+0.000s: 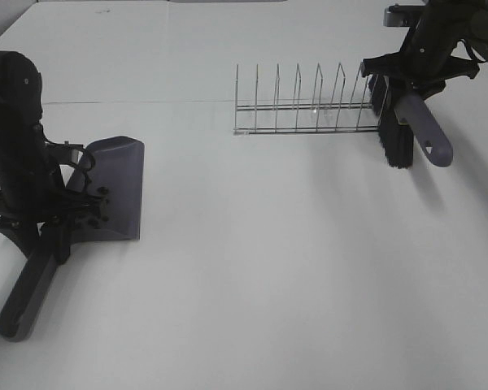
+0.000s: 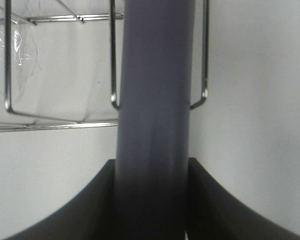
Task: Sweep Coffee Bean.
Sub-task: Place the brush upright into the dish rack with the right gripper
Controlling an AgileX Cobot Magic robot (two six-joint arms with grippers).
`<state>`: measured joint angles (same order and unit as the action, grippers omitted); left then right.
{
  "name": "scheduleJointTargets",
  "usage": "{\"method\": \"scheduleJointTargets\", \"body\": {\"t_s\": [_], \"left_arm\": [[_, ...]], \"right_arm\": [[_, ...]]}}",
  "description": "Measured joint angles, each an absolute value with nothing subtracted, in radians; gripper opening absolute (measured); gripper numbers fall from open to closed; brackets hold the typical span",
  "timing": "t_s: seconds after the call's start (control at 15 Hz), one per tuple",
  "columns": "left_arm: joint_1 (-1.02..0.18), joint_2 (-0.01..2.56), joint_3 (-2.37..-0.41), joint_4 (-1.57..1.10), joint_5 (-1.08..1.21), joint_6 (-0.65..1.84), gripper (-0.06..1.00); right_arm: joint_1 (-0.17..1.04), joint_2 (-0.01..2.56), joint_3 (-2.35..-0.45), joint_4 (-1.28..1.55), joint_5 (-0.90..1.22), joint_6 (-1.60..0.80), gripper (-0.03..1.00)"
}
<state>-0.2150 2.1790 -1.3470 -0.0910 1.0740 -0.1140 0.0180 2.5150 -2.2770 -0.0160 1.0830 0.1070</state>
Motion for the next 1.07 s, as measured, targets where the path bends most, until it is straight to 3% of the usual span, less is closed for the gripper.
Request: {"method": "scheduleJointTargets", "body": {"t_s": [1.07], "left_arm": [[-0.215, 2.179, -1.347, -0.091, 1.072, -0.114, 0.34]], "right_arm": [[0.020, 2.515, -2.277, -0.047, 1.074, 0.131, 0.37]]}}
